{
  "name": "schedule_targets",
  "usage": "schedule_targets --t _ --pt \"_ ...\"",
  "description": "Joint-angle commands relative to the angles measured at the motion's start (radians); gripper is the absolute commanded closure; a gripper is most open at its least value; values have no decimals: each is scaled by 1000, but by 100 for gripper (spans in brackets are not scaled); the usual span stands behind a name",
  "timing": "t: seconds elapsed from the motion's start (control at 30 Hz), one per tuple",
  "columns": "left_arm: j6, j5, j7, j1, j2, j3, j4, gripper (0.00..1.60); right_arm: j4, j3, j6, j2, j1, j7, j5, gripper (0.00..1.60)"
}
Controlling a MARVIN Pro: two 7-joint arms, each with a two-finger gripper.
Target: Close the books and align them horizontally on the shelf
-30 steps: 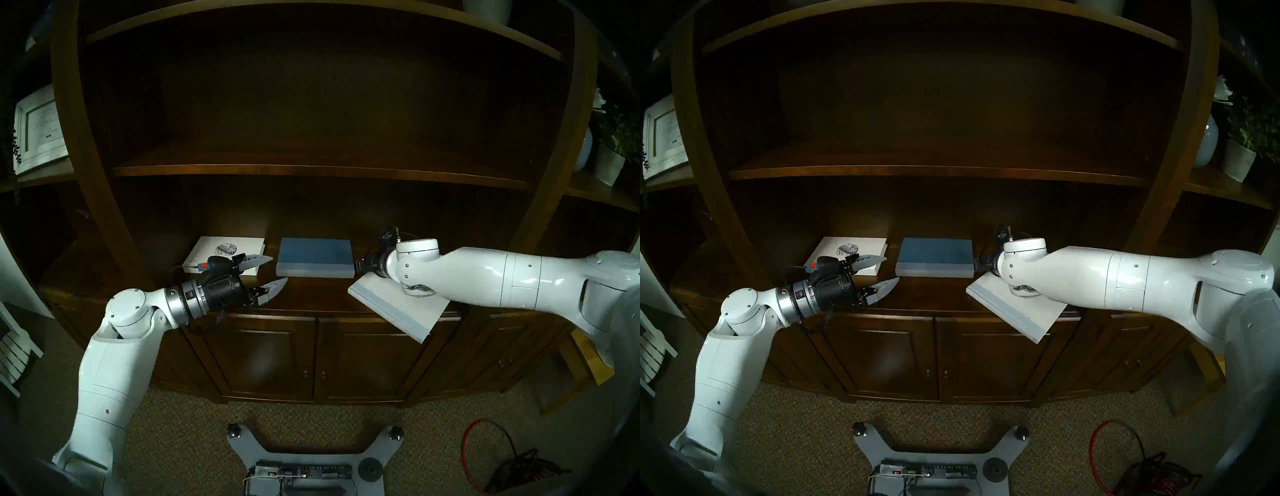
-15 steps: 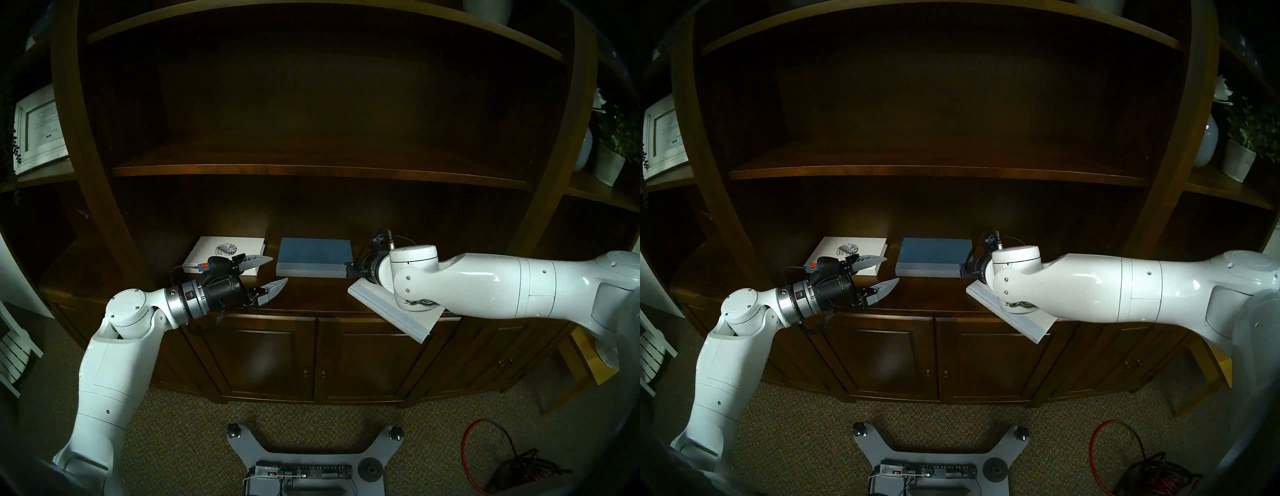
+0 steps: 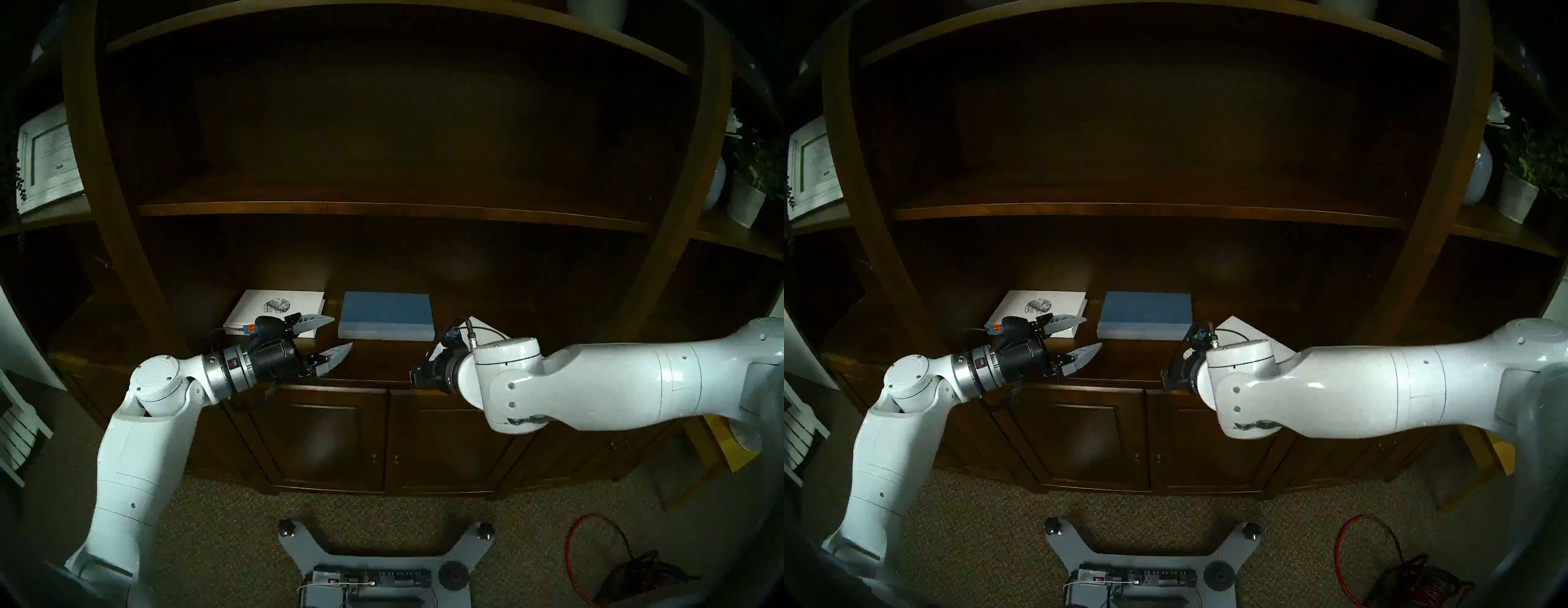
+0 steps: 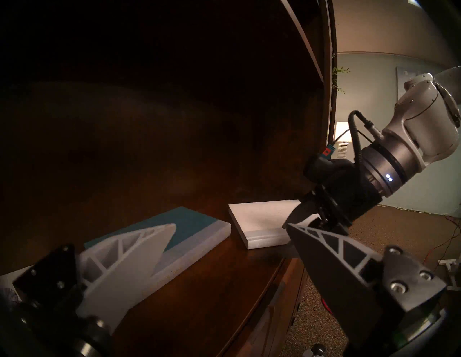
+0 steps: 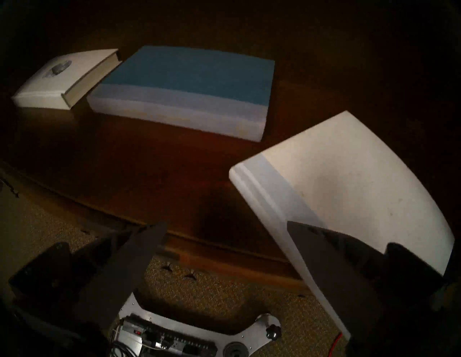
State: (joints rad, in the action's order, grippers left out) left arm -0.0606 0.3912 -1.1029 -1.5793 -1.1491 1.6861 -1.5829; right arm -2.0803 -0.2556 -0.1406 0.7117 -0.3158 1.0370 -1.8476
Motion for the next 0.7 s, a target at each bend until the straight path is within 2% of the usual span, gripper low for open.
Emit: schedule_targets --t 0.0,0.3,0.43,0.67 --pt "3 5 1 23 1 8 -17 0 -111 2 19 -58 12 67 -5 0" --pt "4 1 -1 24 -1 10 -16 0 -254 -26 49 -122 3 170 -46 0" --pt "4 0 -2 26 -2 11 -17 0 -336 -39 71 -172 5 234 -64 0" --pt "3 0 -4 29 -4 14 -19 0 -363 -50 121 -259 12 353 -87 0"
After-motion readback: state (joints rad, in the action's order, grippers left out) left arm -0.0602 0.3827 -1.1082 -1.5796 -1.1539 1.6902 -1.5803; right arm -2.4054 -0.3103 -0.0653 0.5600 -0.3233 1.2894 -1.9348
